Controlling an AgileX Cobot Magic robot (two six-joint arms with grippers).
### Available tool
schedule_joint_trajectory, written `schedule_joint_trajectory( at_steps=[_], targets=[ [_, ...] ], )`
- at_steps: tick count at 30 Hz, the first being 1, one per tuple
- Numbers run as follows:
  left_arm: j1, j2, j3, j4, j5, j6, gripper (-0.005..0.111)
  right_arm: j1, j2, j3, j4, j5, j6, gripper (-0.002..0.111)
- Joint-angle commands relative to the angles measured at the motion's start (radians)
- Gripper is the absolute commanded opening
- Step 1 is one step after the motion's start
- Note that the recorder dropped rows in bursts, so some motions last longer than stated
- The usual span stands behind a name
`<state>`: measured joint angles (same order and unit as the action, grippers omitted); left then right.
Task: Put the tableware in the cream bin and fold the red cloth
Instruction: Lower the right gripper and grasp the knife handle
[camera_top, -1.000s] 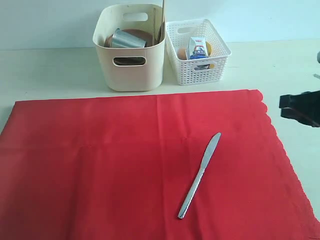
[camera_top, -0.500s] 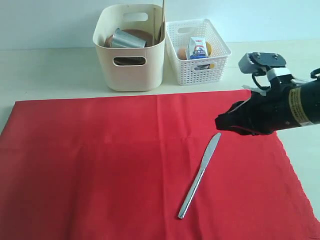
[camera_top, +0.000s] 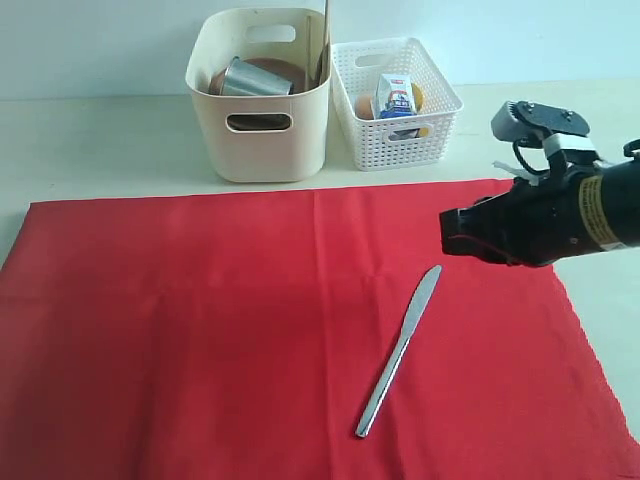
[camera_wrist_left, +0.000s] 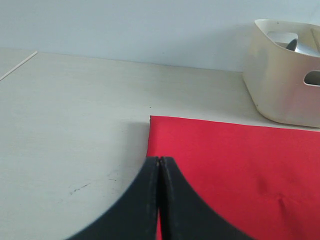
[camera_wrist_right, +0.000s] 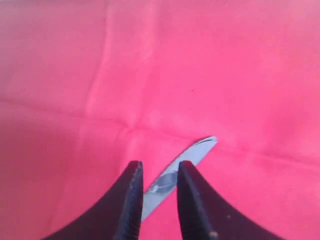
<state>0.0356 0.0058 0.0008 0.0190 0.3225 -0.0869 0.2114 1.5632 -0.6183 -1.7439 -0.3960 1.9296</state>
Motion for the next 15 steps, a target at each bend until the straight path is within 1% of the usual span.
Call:
schedule_joint_trajectory(
  at_steps=[1, 2, 3, 6, 7, 8, 9, 11, 13, 15],
  targets=[
    [0.001, -0.006, -0.001, -0.003, -0.006, 0.004, 0.001, 0.021, 0.002, 0.034, 0.306, 0.036, -0.179, 0.025],
    [0.001, -0.006, -0.001, -0.003, -0.006, 0.004, 0.001, 0.055, 0.002, 0.044, 0.405, 0.097, -0.306, 0.025],
    [0.001, -0.006, -0.001, -0.003, -0.006, 0.004, 0.001, 0.085, 0.002, 0.046, 0.486, 0.152, -0.379, 0.025],
    [0.001, -0.006, -0.001, -0.003, -0.006, 0.004, 0.001, 0.247, 0.002, 0.042, 0.678, 0.406, -0.569, 0.025],
    [0.001, -0.006, -0.001, -0.003, -0.006, 0.004, 0.001, 0.295, 0.002, 0.034, 0.749, 0.462, -0.628, 0.025],
    [0.001, -0.006, -0.001, -0.003, -0.006, 0.004, 0.001, 0.365, 0.004, 0.021, 0.873, 0.54, -0.741, 0.025],
    [0.001, -0.006, -0.001, -0.003, -0.006, 0.004, 0.001, 0.408, 0.009, 0.007, 0.96, 0.59, -0.829, 0.025],
    [0.001, -0.006, -0.001, -0.003, -0.006, 0.004, 0.001, 0.491, 0.025, -0.042, 1.191, 0.708, -1.028, 0.025],
    [0.001, -0.006, -0.001, -0.003, -0.006, 0.004, 0.001, 0.523, 0.051, -0.103, 1.411, 0.799, -1.123, 0.026],
    [0.001, -0.006, -0.001, -0.003, -0.006, 0.004, 0.001, 0.528, 0.086, -0.15, 1.536, 0.864, -1.144, 0.03]
  ],
)
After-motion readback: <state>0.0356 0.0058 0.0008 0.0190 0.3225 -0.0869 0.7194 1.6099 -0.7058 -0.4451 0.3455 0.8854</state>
